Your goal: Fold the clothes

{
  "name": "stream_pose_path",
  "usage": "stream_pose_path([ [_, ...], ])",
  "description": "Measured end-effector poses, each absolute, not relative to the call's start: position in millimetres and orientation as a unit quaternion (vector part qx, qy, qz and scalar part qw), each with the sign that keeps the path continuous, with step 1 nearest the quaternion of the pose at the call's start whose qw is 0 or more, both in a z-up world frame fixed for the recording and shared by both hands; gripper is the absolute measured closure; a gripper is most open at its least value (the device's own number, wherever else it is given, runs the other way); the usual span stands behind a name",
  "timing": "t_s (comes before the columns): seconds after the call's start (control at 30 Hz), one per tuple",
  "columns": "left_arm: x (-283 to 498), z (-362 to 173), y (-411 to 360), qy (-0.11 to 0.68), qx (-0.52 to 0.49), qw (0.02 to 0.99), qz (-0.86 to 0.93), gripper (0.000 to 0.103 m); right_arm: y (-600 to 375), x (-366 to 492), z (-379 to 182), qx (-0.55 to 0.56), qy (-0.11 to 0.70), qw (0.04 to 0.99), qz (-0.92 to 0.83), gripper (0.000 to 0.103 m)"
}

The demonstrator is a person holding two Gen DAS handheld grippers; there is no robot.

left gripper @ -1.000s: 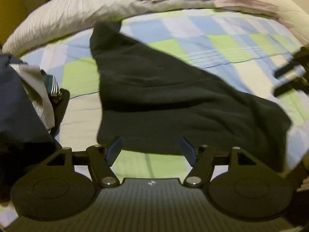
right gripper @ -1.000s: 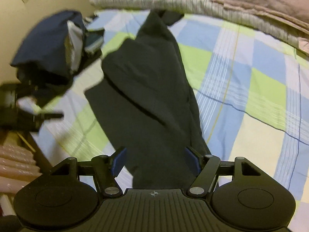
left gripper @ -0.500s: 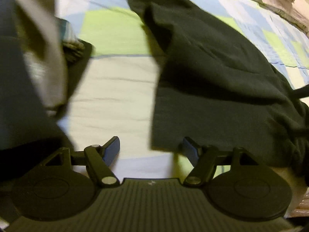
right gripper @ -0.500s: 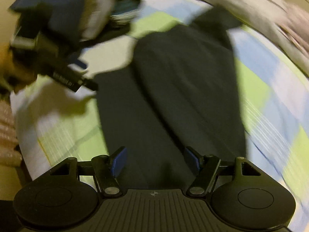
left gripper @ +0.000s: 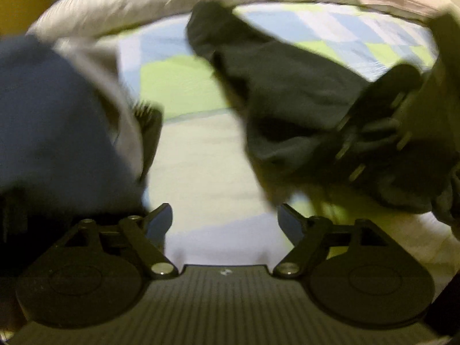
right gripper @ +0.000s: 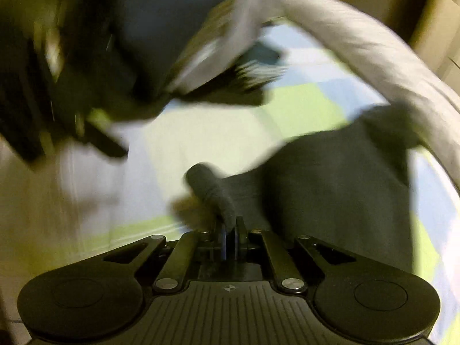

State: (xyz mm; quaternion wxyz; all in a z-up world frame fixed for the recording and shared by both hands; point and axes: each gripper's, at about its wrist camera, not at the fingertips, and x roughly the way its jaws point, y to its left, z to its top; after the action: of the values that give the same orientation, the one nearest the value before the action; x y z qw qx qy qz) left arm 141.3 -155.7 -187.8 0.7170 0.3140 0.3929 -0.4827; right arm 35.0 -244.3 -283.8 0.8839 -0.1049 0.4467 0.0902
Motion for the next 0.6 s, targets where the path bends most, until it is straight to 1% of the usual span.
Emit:
stream_pose_path([
  [0.13, 136, -178, -198, 0.332, 0.329, 0.706, -0.532, 0.02, -314, -13, -203, -0.008, 0.42, 0.907, 0.01, 0.1],
  [0.2, 138, -176, -226, 0.304, 0.333, 0.697, -0.557, 0.018, -343, -42, -169, 0.023, 0.408, 0.912, -0.042, 0.1],
  [0.33, 143, -183, -284, 0.257, 0.35, 0.677, -0.595, 0.018, -393, -94, -115, 0.091, 0.384, 0.906, -0.155, 0.1],
  [0.47, 153, -194, -342, 0.234, 0.35, 0.655, -0.627, 0.018, -429, -146, -101, 0.148, 0.367, 0.884, -0.247, 0.101],
  [0.6, 155, -201, -399, 0.226, 0.344, 0.629, -0.659, 0.018, -444, -182, -108, 0.204, 0.352, 0.862, -0.301, 0.101],
])
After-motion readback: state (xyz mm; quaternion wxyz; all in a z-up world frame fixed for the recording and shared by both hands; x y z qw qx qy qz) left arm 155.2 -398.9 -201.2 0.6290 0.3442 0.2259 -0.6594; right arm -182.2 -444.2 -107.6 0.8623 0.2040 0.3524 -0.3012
